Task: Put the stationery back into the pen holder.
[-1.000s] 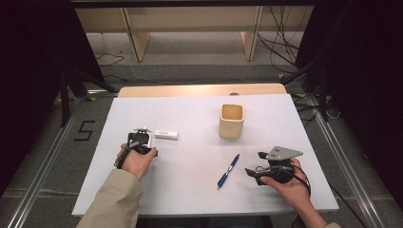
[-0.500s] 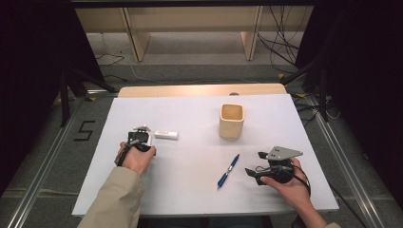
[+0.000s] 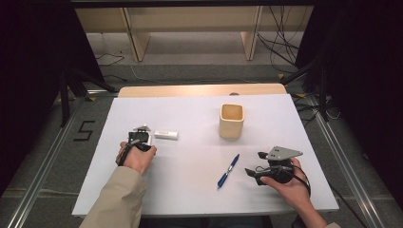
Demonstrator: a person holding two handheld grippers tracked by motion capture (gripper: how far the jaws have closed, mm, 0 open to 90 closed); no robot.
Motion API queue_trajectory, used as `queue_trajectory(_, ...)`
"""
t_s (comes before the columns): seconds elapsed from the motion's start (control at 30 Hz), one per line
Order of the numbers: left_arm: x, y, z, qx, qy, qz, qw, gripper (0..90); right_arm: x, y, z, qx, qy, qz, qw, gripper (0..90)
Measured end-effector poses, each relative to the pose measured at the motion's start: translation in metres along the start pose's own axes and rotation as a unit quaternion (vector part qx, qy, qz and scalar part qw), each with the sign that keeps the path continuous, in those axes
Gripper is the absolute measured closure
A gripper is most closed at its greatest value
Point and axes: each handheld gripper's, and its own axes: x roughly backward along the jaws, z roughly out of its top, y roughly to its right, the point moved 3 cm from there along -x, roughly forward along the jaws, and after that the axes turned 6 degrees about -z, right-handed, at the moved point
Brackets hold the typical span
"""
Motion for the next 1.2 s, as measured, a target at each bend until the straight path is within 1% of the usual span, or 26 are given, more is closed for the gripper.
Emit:
queue_trajectory(0.13,-0.0003,0.0005,0.0002,0.002,0.000,0.001,1.0000,68.7,-0.0001,0.0000,0.0000,0.000,-0.001,0.000,1.0000,18.9)
queue_trajectory(0.4,-0.0006,-0.0009,0.0012,0.021,-0.003,-0.008,0.9997,71.1,-0.0002,0.0000,0.0001,-0.001,0.000,0.000,1.0000,19.1)
queue_trajectory(0.5,-0.0004,-0.0020,0.0011,0.024,-0.002,-0.011,0.9996,72.3,0.0000,0.0001,0.0000,-0.001,0.000,0.000,1.0000,19.1)
queue_trajectory(0.77,-0.0006,-0.0019,0.0013,0.025,0.001,-0.009,0.9996,76.7,-0.0001,0.0001,0.0002,-0.001,0.000,-0.001,1.0000,19.1)
queue_trajectory(1.2,-0.0005,-0.0030,0.0015,0.038,0.001,-0.010,0.9992,78.0,0.0002,0.0002,0.0001,-0.001,0.001,-0.001,1.0000,19.1)
